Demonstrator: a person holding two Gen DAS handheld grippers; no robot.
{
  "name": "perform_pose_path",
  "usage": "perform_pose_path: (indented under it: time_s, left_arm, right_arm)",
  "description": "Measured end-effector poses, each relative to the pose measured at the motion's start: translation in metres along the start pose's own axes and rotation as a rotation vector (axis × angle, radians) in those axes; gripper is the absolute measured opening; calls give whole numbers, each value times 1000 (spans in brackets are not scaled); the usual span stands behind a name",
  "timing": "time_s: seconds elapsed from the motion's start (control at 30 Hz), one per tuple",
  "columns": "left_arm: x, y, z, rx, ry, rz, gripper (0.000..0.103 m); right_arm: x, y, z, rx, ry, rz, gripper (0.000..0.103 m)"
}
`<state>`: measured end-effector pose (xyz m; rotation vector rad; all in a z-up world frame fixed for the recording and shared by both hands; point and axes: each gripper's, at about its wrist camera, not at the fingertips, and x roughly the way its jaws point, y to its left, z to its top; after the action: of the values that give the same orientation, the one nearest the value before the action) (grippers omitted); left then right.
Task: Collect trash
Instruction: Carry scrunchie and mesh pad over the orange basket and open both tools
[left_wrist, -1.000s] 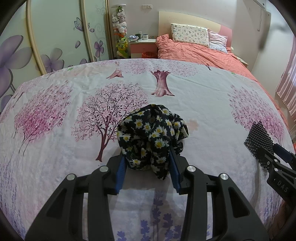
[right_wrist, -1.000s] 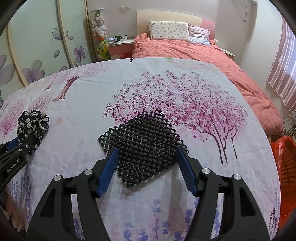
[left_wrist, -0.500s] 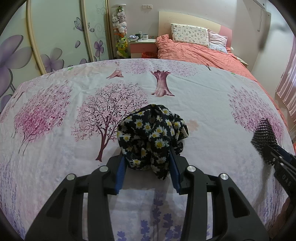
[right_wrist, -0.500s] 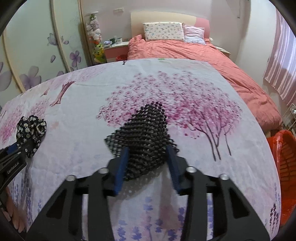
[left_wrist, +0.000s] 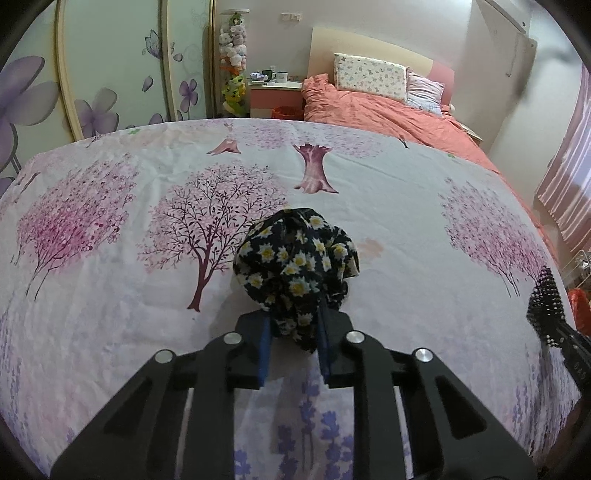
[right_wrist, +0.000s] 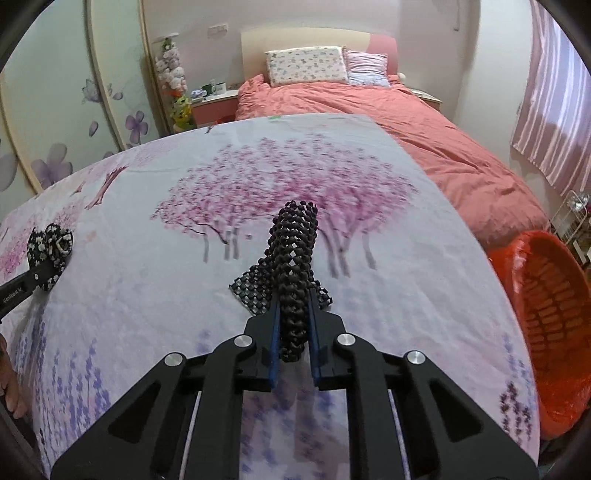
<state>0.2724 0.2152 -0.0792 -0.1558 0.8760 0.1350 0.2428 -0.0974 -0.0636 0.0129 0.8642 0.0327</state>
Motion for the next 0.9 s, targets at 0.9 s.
perform_pose_path:
  time_s: [0.9]
  left_arm:
    - [-84,-89,-9,154,-150,-99,14]
  right_arm:
    - [-65,-66,-12,93,-97,10,13]
